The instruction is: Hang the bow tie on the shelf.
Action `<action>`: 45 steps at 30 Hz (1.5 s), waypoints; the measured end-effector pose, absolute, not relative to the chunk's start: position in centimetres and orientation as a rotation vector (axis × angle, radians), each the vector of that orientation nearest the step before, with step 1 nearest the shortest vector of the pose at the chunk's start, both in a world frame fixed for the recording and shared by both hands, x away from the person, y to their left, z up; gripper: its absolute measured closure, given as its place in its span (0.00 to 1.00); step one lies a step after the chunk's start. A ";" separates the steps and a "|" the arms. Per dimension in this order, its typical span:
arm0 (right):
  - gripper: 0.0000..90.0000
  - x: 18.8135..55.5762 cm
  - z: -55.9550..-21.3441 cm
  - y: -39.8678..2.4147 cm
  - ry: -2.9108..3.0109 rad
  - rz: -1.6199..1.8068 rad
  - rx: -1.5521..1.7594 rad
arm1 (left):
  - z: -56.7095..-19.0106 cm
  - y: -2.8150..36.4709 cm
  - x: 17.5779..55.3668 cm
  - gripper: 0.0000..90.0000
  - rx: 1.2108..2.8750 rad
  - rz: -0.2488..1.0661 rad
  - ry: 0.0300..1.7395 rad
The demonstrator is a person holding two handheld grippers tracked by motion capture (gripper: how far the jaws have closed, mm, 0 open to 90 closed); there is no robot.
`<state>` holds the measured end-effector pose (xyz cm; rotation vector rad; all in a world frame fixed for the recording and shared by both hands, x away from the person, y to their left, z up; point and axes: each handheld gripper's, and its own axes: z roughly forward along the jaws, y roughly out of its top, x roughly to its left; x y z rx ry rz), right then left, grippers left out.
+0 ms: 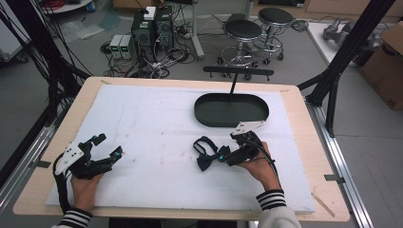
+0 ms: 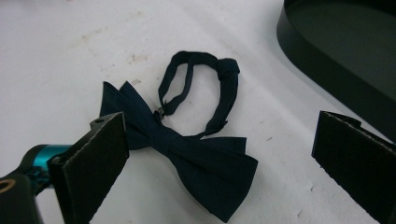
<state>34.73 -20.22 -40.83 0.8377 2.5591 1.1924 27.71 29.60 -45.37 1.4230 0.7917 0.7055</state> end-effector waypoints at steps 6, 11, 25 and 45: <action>0.05 35.1 -41.6 -19.9 2.625 1.146 0.834 | -45.4 29.6 27.7 0.18 1.423 0.706 0.792; 0.08 35.3 -42.2 -19.7 2.688 1.109 0.814 | -45.4 29.6 27.7 0.18 1.423 0.707 0.793; 0.32 35.6 -43.0 -19.1 2.797 1.040 0.807 | -45.4 29.6 27.7 0.18 1.422 0.704 0.794; 0.86 34.7 -42.5 -19.4 2.787 1.021 0.731 | -45.4 29.6 27.7 0.18 1.422 0.704 0.795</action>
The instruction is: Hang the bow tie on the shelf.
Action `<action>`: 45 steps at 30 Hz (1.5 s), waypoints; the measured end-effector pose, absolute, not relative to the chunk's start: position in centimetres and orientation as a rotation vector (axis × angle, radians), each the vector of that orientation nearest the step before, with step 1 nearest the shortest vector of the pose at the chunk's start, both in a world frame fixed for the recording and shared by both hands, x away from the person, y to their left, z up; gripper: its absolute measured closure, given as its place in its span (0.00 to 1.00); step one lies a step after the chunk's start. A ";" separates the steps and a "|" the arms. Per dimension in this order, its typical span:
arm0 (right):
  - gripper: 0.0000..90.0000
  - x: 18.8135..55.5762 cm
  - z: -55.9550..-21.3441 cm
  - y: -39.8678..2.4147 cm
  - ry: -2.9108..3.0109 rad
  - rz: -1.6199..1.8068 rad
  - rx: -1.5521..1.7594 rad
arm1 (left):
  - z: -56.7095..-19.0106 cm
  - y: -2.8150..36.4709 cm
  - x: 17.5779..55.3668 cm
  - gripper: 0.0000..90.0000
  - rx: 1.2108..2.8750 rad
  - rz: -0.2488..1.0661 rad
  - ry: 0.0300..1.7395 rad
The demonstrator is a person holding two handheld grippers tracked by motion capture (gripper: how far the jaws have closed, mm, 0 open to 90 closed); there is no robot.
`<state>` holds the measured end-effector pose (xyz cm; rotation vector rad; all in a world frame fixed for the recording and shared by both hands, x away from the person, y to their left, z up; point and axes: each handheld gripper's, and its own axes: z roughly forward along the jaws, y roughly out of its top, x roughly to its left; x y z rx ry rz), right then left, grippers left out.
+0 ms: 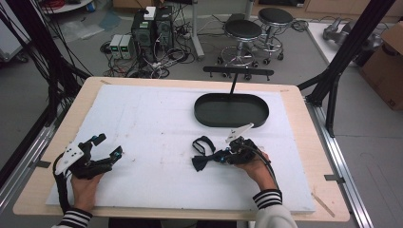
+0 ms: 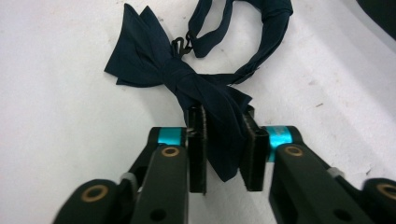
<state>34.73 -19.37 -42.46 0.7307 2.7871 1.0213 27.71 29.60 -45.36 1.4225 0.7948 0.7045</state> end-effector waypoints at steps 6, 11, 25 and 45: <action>0.86 34.9 -42.6 -19.5 2.781 1.056 0.793 | -45.4 29.6 27.7 0.18 1.422 0.708 0.796; 0.92 34.6 -42.6 -19.5 2.758 1.075 0.802 | -45.4 29.6 27.7 0.18 1.422 0.710 0.798; 0.93 33.8 -42.1 -19.6 2.643 1.178 0.776 | -45.4 29.6 27.7 0.18 1.422 0.710 0.796; 0.93 32.9 -40.6 -20.1 2.464 1.318 0.736 | -45.4 29.6 27.7 0.18 1.425 0.714 0.794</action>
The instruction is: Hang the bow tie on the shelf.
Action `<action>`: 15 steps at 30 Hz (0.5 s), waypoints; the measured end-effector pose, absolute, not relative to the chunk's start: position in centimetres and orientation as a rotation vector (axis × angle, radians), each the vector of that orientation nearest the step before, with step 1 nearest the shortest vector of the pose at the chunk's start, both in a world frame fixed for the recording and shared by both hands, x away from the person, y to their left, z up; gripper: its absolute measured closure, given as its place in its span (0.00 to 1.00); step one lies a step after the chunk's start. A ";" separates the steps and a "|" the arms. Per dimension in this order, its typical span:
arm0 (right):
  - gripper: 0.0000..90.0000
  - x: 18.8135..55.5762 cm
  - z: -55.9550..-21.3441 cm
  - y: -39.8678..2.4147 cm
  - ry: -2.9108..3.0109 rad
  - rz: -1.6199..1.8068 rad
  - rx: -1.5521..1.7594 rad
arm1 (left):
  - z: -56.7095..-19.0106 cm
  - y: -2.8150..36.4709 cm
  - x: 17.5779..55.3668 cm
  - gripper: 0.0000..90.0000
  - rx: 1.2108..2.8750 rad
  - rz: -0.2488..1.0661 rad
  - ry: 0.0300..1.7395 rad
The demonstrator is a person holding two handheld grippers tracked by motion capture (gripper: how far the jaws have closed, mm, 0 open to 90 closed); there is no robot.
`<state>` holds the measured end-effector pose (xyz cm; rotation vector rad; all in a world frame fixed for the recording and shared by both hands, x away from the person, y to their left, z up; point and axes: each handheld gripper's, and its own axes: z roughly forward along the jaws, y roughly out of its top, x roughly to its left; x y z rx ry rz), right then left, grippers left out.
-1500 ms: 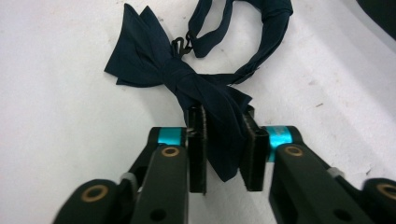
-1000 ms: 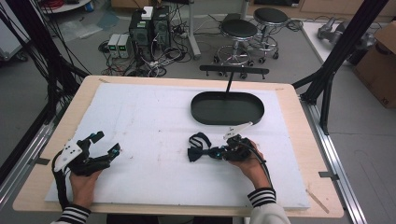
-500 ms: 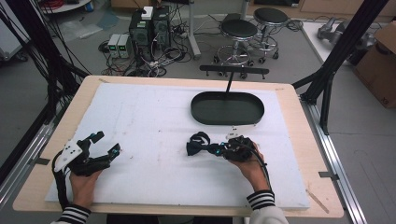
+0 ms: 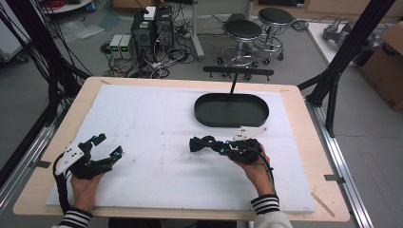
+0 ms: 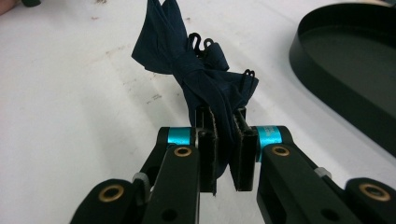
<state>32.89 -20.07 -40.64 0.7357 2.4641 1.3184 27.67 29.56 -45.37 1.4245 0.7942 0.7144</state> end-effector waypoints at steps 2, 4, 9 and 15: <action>0.93 32.8 -40.5 -20.1 2.444 1.340 0.733 | -45.4 29.6 27.7 0.18 1.424 0.715 0.794; 0.93 32.8 -40.3 -20.2 2.413 1.359 0.725 | -45.4 29.6 27.7 0.18 1.423 0.715 0.795; 0.93 32.7 -39.2 -20.4 2.346 1.400 0.719 | -45.4 29.6 27.7 0.18 1.423 0.715 0.796; 0.92 33.1 -37.8 -20.4 2.312 1.416 0.700 | -45.4 29.6 27.7 0.19 1.424 0.715 0.795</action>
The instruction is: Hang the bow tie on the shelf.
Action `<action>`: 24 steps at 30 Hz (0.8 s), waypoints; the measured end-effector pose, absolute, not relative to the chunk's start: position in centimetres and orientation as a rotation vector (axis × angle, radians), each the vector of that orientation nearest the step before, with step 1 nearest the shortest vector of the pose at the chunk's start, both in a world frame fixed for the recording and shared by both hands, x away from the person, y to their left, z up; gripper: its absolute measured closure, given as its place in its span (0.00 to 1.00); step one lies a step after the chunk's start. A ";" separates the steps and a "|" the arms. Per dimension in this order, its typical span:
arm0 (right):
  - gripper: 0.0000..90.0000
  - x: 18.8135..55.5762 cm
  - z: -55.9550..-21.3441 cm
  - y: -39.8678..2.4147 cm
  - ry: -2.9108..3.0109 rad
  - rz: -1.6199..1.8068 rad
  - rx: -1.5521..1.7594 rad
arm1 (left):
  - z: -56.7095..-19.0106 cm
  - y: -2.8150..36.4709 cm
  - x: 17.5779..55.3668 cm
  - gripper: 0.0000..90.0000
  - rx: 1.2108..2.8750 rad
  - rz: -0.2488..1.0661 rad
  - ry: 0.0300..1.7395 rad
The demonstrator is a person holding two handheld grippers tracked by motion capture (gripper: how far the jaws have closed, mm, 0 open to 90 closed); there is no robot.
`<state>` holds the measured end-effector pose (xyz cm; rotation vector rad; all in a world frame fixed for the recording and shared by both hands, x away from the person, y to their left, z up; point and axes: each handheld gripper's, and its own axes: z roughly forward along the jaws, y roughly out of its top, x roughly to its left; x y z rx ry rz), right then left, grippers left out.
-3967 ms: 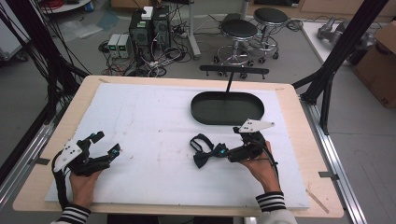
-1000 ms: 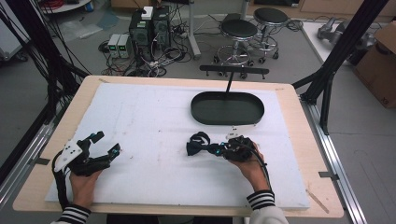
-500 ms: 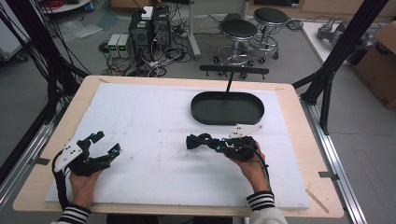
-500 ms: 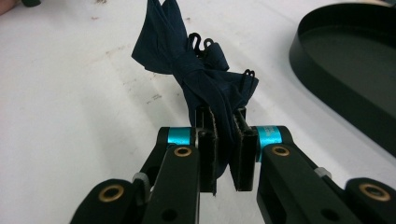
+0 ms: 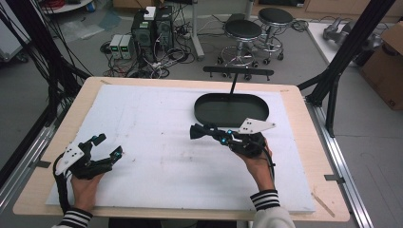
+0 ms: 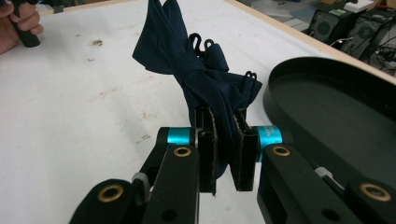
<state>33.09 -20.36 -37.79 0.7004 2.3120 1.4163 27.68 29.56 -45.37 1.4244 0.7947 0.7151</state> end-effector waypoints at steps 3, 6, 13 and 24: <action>0.92 33.2 -37.3 -20.3 2.285 1.412 0.699 | -45.4 29.6 27.7 0.19 1.424 0.714 0.795; 0.91 33.3 -37.0 -20.4 2.271 1.421 0.704 | -45.4 29.6 27.7 0.19 1.424 0.714 0.795; 0.91 34.0 -35.7 -20.4 2.238 1.422 0.711 | -45.4 29.6 27.7 0.19 1.426 0.715 0.793; 0.92 35.5 -33.3 -20.7 2.147 1.418 0.723 | -45.4 29.6 27.7 0.19 1.427 0.716 0.791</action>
